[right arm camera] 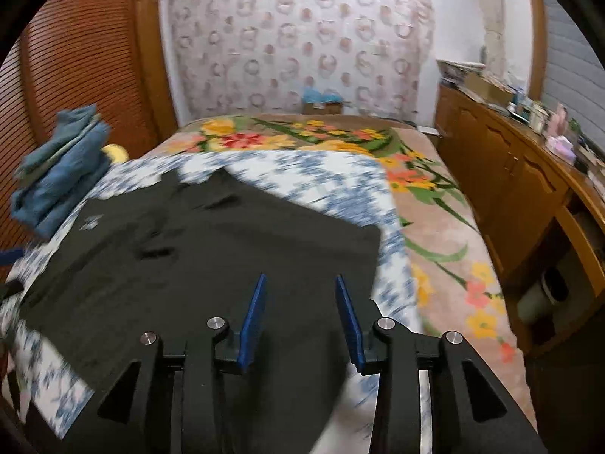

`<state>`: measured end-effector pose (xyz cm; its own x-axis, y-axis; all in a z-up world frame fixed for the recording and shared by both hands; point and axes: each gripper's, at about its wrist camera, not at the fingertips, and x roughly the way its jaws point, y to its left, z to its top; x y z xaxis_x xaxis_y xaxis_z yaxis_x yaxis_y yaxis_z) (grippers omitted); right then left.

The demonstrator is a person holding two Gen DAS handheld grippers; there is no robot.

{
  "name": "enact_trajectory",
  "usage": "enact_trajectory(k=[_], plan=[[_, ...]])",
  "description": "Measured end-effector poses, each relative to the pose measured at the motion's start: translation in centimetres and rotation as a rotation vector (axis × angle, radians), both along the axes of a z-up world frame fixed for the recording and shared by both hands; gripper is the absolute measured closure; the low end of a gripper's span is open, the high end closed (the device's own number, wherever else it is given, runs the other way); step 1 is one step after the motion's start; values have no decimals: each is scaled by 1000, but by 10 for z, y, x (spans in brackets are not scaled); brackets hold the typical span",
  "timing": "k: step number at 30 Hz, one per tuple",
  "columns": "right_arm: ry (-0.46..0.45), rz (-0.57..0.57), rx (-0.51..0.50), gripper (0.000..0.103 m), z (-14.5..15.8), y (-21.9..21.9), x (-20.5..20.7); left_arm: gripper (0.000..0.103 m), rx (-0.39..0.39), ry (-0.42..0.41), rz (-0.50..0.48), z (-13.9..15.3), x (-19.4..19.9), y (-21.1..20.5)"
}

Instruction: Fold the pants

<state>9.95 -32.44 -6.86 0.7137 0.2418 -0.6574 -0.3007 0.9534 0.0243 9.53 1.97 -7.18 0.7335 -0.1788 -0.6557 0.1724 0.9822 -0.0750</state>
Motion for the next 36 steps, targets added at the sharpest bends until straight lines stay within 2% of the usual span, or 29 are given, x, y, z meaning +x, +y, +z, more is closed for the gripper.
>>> enact_trajectory(k=[5,9,12,15,18,20,23,26,36], plan=[[-10,57,44,63,-4,9,-31,24,-15,7,20,-2,-7,15],[-10,106,65,50,-7,13,-42,28,0,26,42,-12,-18,25],[-18,122,70,46,-9,15,-44,32,-4,48,50,-20,-26,31],[-8,131,73,46,-9,13,-45,32,5,49,54,-23,-35,33],[-15,125,55,45,-8,9,-47,38,-3,55,51,-25,-42,34],[-13,126,52,45,-8,12,-47,49,-5,66,41,-27,-45,33],[-8,132,57,45,-8,15,-46,55,-2,80,33,-32,-49,30],[2,128,61,45,-9,16,-42,59,-3,89,28,-35,-51,27],[21,128,71,45,-13,28,-48,60,16,119,34,-42,-43,24]])
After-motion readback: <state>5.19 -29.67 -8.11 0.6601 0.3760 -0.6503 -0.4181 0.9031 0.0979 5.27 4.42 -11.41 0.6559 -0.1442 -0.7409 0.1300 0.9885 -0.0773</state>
